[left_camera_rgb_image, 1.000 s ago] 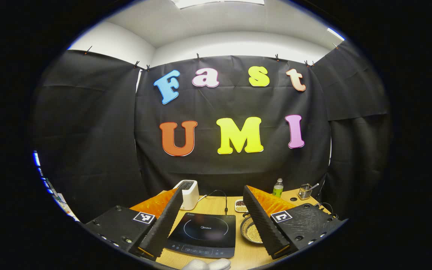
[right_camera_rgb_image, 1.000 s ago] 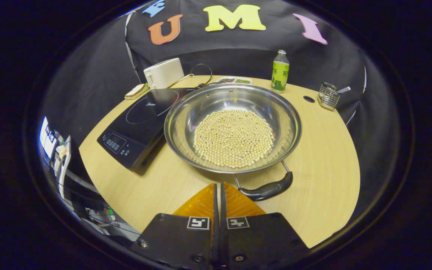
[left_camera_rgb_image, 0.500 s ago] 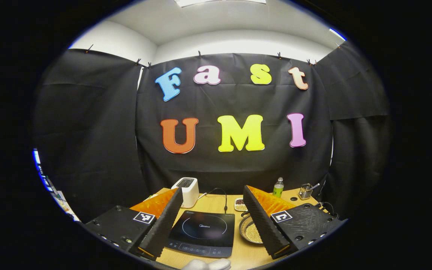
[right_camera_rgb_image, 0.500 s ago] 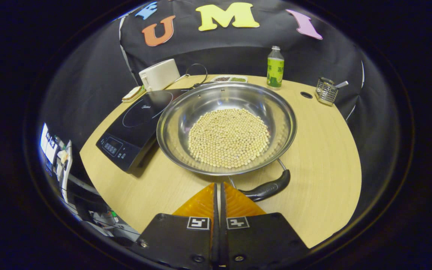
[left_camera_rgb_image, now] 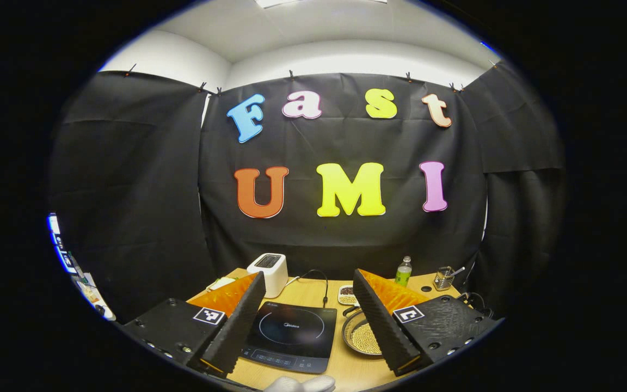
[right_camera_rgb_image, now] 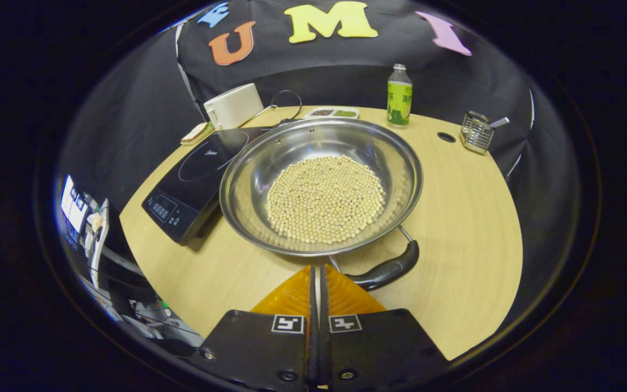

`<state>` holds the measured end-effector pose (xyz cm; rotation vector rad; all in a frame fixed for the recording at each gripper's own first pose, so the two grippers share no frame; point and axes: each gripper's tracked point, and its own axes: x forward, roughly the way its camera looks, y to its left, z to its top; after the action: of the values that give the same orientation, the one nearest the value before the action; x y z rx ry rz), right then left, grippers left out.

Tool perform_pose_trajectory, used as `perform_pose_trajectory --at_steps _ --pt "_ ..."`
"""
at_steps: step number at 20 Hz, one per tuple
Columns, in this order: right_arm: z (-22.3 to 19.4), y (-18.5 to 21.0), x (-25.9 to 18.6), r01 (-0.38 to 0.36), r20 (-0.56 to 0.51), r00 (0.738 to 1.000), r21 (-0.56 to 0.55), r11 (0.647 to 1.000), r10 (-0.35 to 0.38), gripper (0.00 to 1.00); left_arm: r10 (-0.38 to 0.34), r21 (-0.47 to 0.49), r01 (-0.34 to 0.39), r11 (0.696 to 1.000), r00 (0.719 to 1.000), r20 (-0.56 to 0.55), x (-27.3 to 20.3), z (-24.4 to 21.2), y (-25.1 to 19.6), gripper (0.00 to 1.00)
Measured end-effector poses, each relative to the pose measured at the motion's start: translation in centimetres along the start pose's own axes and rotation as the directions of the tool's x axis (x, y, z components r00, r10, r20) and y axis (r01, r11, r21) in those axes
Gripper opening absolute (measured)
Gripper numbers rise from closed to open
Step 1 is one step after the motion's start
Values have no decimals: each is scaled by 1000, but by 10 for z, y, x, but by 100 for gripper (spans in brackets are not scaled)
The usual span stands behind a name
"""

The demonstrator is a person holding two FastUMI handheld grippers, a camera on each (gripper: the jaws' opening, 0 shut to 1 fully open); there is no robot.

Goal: First push the handle of the pot to place it horizontally, then grasp the pot with both hands and set it on the induction cooktop.

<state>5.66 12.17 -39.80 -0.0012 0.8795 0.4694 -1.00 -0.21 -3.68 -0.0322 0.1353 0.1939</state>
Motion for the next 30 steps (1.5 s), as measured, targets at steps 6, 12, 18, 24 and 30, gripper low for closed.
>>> perform_pose_trajectory --at_steps 6,12,18,24,30 --pt "3 -27 -2 -10 -14 1000 -32 999 9 4 53 -9 -53 999 999 -6 0 0 -7 96" --pt "7 -56 -4 -19 -30 999 -107 994 16 0 116 -13 -116 993 993 -17 -5 -1 -17 96" --pt "13 -80 -3 -63 -55 997 -191 980 53 4 168 -8 -168 986 986 -17 -15 -1 -25 96" --pt "27 -106 3 -97 -53 995 -255 962 86 4 226 -14 -227 974 974 -28 -24 -8 -25 96" --pt "40 -130 10 -100 -47 995 -335 937 89 4 254 2 -254 967 966 -37 -25 -13 -28 96"
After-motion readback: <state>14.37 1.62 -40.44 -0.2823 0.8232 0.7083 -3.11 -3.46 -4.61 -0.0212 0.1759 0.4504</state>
